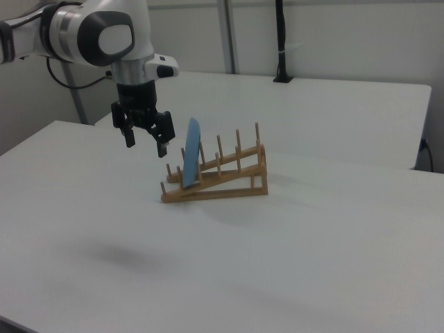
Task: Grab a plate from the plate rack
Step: 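Move the open gripper toward the blue plate's rim in the rack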
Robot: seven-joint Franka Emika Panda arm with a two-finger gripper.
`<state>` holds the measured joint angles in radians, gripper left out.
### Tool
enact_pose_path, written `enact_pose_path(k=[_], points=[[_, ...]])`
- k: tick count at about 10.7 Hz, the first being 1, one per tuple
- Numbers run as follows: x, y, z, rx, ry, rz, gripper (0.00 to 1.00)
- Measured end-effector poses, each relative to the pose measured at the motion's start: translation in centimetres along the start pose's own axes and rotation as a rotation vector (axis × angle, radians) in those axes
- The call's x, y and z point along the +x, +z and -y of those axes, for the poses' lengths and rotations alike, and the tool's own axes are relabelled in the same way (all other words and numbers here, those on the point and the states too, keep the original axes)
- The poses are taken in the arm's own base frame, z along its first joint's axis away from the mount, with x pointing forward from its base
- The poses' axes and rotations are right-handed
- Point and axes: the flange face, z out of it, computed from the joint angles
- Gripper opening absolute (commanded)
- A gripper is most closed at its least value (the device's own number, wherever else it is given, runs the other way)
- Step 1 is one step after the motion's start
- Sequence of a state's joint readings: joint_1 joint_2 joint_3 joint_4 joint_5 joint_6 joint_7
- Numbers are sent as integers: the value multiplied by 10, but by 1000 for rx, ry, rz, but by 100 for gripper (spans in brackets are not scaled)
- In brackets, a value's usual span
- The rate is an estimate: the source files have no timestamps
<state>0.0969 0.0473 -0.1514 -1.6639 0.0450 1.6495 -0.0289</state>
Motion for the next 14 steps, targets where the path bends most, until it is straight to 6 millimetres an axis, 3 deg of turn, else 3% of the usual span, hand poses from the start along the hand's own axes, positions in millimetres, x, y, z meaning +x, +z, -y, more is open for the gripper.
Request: enact_pose_path(k=[4, 10, 14], points=[[0, -8, -14, -26, 19, -15, 100], [1, -10, -15, -27, 20, -20, 100], [17, -10, -13, -128, -53, -105, 100]])
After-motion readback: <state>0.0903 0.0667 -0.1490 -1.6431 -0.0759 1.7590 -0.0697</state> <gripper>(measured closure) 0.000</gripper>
